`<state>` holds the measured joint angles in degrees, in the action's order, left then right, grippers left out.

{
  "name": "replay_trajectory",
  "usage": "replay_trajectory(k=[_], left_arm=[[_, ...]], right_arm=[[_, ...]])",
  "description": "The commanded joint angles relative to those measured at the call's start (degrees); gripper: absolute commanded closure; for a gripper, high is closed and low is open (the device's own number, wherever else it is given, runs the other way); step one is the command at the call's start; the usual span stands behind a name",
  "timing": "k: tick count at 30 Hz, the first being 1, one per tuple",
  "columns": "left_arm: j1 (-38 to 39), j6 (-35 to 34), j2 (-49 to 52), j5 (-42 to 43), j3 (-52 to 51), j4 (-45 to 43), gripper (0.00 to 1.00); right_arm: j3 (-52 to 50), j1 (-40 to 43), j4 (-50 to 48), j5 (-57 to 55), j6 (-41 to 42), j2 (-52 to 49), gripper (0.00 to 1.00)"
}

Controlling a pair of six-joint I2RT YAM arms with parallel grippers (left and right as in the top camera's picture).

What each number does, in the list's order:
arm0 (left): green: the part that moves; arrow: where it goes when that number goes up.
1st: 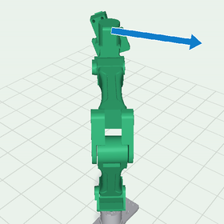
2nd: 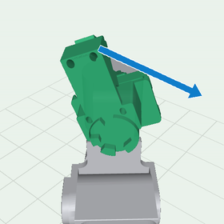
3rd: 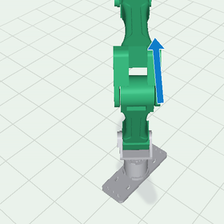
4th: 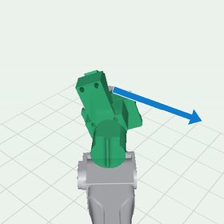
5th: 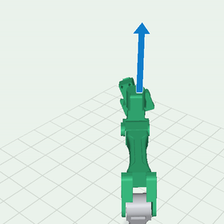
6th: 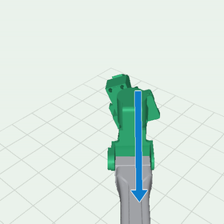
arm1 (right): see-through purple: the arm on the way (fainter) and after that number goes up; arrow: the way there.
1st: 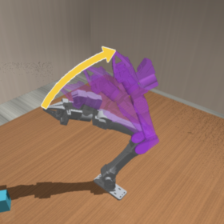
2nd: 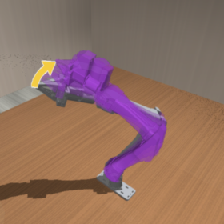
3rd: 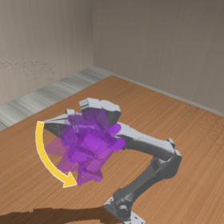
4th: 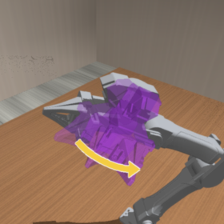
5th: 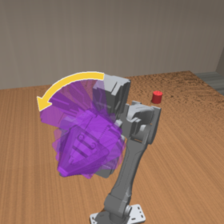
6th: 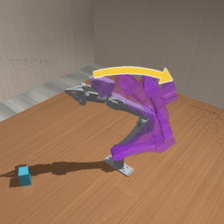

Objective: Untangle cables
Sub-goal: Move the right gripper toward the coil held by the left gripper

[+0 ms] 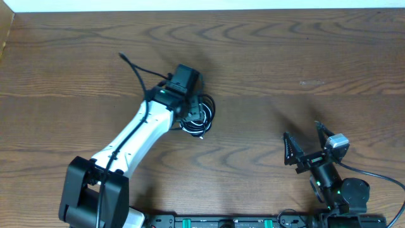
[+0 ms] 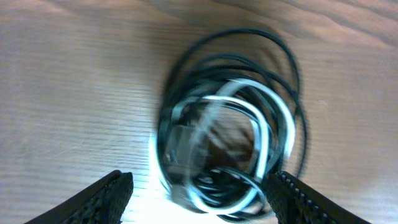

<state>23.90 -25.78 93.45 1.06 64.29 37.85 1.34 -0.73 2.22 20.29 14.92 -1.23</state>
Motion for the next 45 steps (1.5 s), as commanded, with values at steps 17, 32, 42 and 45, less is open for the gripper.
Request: replay_trajectory(k=[17, 32, 42, 45], left_arm=[[-6.0, -8.6, 5.4, 8.7, -4.4, -3.6, 0.56], [-6.1, -8.6, 6.2, 12.0, -4.4, -4.7, 0.91], [-6.1, -8.6, 6.2, 12.0, -4.4, -4.7, 0.6], [-6.1, -8.6, 6.2, 12.0, -4.4, -4.7, 0.6]], right_arm=[[42.9, -0.5, 26.3, 22.2, 2.7, -49.0, 0.01], [42.9, -6.6, 21.4, 31.1, 9.8, -68.5, 0.63], [42.9, -22.5, 20.1, 3.1, 22.0, -69.0, 0.53], [42.9, -26.4, 17.1, 0.1, 23.1, -70.4, 0.52]])
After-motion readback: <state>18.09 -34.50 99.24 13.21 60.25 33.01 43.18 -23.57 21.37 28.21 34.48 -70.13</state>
